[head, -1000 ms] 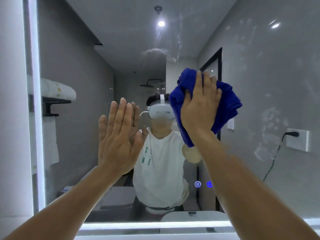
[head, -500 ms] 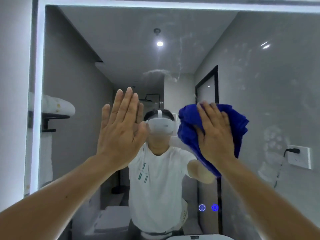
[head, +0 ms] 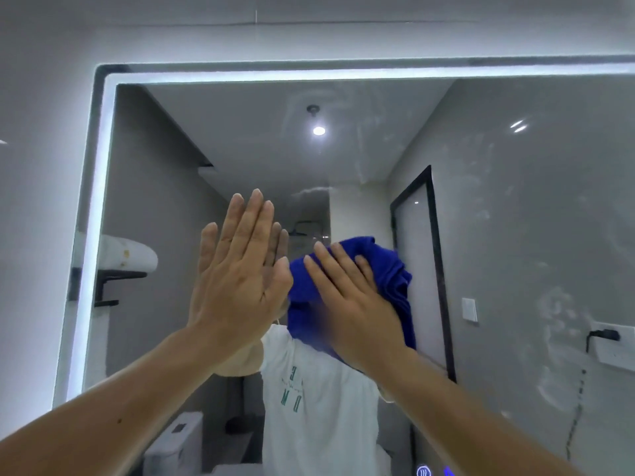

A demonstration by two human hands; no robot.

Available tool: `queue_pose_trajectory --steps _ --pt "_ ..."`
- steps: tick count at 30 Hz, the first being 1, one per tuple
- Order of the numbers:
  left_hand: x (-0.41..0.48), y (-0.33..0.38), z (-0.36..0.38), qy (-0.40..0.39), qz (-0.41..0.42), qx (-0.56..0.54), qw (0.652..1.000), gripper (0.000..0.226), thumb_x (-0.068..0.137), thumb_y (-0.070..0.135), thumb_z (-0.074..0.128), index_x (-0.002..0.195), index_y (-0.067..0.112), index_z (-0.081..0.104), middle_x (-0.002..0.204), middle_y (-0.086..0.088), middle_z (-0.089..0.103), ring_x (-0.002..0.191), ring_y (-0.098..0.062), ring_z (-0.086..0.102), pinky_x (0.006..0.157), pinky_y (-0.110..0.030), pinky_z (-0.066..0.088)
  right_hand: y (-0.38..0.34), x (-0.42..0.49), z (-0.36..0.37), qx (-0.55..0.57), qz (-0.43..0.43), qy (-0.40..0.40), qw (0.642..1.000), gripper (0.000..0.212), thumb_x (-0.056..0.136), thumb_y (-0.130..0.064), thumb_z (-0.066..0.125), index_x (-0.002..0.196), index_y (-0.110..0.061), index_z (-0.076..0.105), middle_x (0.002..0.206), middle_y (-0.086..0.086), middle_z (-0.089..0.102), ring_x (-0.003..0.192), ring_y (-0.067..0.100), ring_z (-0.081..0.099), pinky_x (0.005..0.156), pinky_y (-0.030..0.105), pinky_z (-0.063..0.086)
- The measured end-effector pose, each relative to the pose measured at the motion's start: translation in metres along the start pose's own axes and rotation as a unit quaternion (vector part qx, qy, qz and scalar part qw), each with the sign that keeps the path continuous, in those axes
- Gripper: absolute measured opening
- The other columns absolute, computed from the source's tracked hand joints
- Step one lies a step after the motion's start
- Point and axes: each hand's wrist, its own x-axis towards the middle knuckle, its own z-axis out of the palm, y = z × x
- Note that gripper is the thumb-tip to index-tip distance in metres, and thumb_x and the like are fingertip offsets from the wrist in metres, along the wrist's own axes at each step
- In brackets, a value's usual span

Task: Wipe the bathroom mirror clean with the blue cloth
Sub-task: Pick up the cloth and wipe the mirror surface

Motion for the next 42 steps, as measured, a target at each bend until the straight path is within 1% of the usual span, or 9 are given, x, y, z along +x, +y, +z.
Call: queue_pose_trajectory --steps 3,8,13,18,24,26,34,36,42 --pt "0.009 0.003 0.000 0.001 0.011 -0.001 1.000 0.068 0.094 0.039 0.026 0.156 0.016 0.014 0.165 0.004 0.004 0.150 -0.008 -0.006 0.122 -0.044 0.004 0.039 0.005 -0.010 -0.006 -0.005 -0.019 1.000 0.053 0.099 -0.037 0.033 0.148 -0.016 0.037 0.155 0.004 0.034 0.146 0.024 0.027 0.119 0.045 0.019" --pt "0.030 -0.004 -0.002 -0.021 -0.006 -0.021 1.000 0.069 0.092 0.045 0.019 0.156 0.023 0.008 0.163 0.012 -0.004 0.146 0.001 -0.016 0.122 -0.037 -0.005 0.085 0.081 -0.029 0.024 0.178 0.047 0.983 0.050 0.104 -0.030 0.031 0.153 -0.017 0.025 0.160 0.004 0.024 0.149 0.023 0.015 0.121 0.043 0.007" --pt "0.041 -0.024 -0.005 -0.013 -0.025 -0.002 1.000 0.068 0.093 0.047 0.015 0.156 0.025 0.003 0.164 0.011 -0.007 0.146 0.001 -0.017 0.122 -0.039 -0.004 0.053 0.147 -0.029 0.032 0.279 0.077 0.957 0.053 0.104 -0.032 0.028 0.154 -0.015 0.017 0.161 0.006 0.016 0.149 0.027 0.009 0.119 0.047 0.007" --pt "0.043 -0.035 -0.011 -0.003 -0.034 -0.005 0.999 0.069 0.093 0.049 0.015 0.157 0.024 0.002 0.164 0.010 -0.006 0.148 -0.002 -0.014 0.122 -0.039 -0.003 -0.014 0.122 -0.006 0.045 0.106 0.057 0.992 0.056 0.104 -0.033 0.033 0.154 -0.017 0.016 0.163 0.005 0.013 0.150 0.024 0.004 0.120 0.041 -0.004" --pt "0.043 -0.026 -0.025 -0.003 -0.031 -0.008 0.999 0.073 0.089 0.049 0.012 0.157 0.022 0.003 0.164 0.010 -0.007 0.147 -0.002 -0.015 0.121 -0.034 -0.008 0.013 0.030 -0.004 -0.019 -0.069 -0.046 0.996 0.058 0.099 -0.039 0.034 0.153 -0.019 0.024 0.160 0.002 0.022 0.149 0.022 0.015 0.121 0.043 0.012" --pt "0.046 -0.023 -0.030 -0.006 -0.029 -0.010 0.999 0.074 0.088 0.050 0.010 0.157 0.023 0.003 0.163 0.011 -0.008 0.146 0.000 -0.017 0.120 -0.031 -0.011 0.051 0.025 -0.014 -0.019 -0.054 -0.046 0.997 0.059 0.099 -0.040 0.031 0.154 -0.021 0.021 0.161 0.001 0.021 0.149 0.020 0.013 0.120 0.042 0.011" --pt "0.057 -0.021 -0.037 -0.013 -0.040 -0.013 0.999 0.075 0.087 0.050 0.009 0.157 0.022 0.003 0.163 0.010 -0.008 0.147 -0.001 -0.017 0.122 -0.039 -0.003 0.109 0.140 -0.039 -0.001 0.283 0.038 0.958 0.060 0.105 -0.040 0.022 0.155 -0.016 -0.002 0.163 0.008 -0.003 0.150 0.029 -0.004 0.119 0.048 0.000" --pt "0.060 -0.018 -0.036 -0.008 -0.042 -0.018 0.999 0.072 0.090 0.047 0.014 0.157 0.022 0.003 0.164 0.010 -0.008 0.146 -0.001 -0.018 0.122 -0.037 -0.005 0.085 0.157 -0.034 0.008 0.279 0.035 0.960 0.067 0.103 -0.050 0.015 0.153 -0.014 -0.012 0.162 0.010 -0.014 0.148 0.030 -0.013 0.118 0.049 -0.007" --pt "0.063 0.001 -0.027 0.000 -0.047 -0.010 0.999 0.069 0.093 0.043 0.020 0.157 0.022 0.004 0.164 0.010 -0.005 0.147 -0.001 -0.015 0.122 -0.037 -0.003 0.030 0.085 -0.012 -0.003 0.091 -0.005 0.996 0.077 0.098 -0.063 0.013 0.153 -0.017 -0.014 0.161 0.007 -0.019 0.147 0.024 -0.022 0.117 0.045 -0.016"
